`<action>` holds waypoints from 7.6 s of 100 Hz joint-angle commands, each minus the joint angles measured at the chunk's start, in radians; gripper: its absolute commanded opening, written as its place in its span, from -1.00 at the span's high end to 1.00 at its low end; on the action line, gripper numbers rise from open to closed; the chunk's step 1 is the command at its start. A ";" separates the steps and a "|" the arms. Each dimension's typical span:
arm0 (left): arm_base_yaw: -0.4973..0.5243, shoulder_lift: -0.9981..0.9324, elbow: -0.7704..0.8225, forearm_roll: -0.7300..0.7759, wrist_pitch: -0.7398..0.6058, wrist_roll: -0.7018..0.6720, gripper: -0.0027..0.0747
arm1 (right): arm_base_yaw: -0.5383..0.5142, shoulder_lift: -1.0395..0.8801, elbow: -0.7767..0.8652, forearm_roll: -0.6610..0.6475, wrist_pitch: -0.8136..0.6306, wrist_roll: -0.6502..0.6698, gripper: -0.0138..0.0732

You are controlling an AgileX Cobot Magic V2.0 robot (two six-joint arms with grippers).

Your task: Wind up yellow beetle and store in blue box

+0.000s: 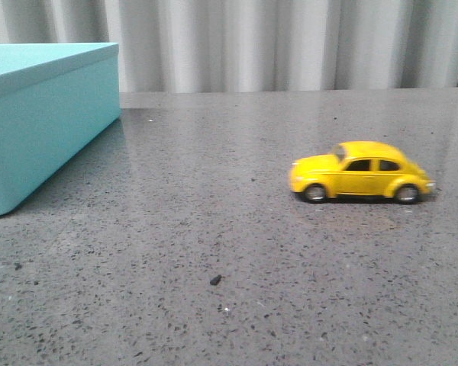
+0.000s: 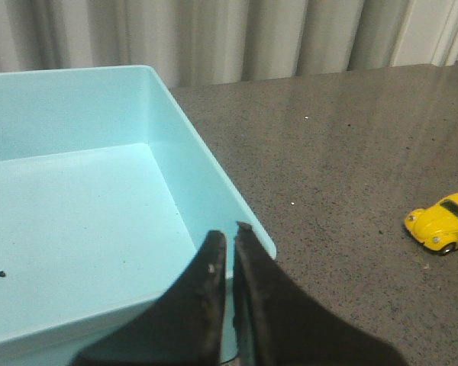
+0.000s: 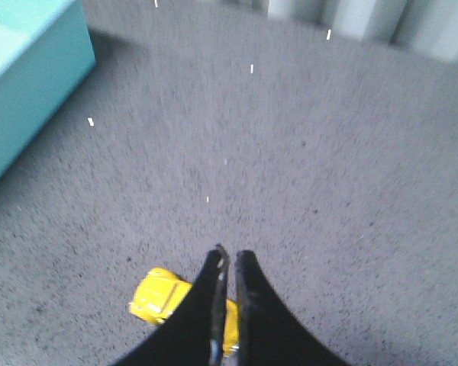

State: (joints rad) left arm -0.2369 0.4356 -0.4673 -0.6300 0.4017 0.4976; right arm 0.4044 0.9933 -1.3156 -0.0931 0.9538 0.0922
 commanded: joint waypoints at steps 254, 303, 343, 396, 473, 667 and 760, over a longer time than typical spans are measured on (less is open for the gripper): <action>-0.386 1.259 -0.986 0.572 0.724 0.439 -0.26 | -0.002 -0.710 0.330 0.193 -0.156 -0.376 0.78; -0.386 1.280 -0.984 0.566 0.710 0.439 0.25 | -0.002 -0.710 0.330 0.193 -0.154 -0.376 0.78; -0.400 1.249 -1.111 0.536 0.710 0.439 0.94 | -0.002 -0.710 0.330 0.193 -0.156 -0.376 0.78; -0.154 1.140 -1.383 0.712 0.772 -0.070 0.96 | -0.002 -0.710 0.330 0.193 -0.162 -0.376 0.78; 0.211 1.341 -1.202 0.536 0.866 -0.325 0.93 | -0.002 -0.710 0.330 0.195 -0.182 -0.376 0.78; 0.019 0.004 0.022 0.350 -0.140 -0.188 0.99 | -0.002 -0.979 0.940 0.008 -0.830 -0.376 0.78; -0.039 -0.141 0.185 0.317 -0.212 -0.188 0.99 | -0.002 -0.979 0.940 0.008 -0.830 -0.376 0.78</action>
State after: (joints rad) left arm -0.2686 0.3297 -0.3227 -0.2959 0.2967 0.3142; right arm 0.4044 0.0008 -0.3499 -0.0766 0.2069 -0.2743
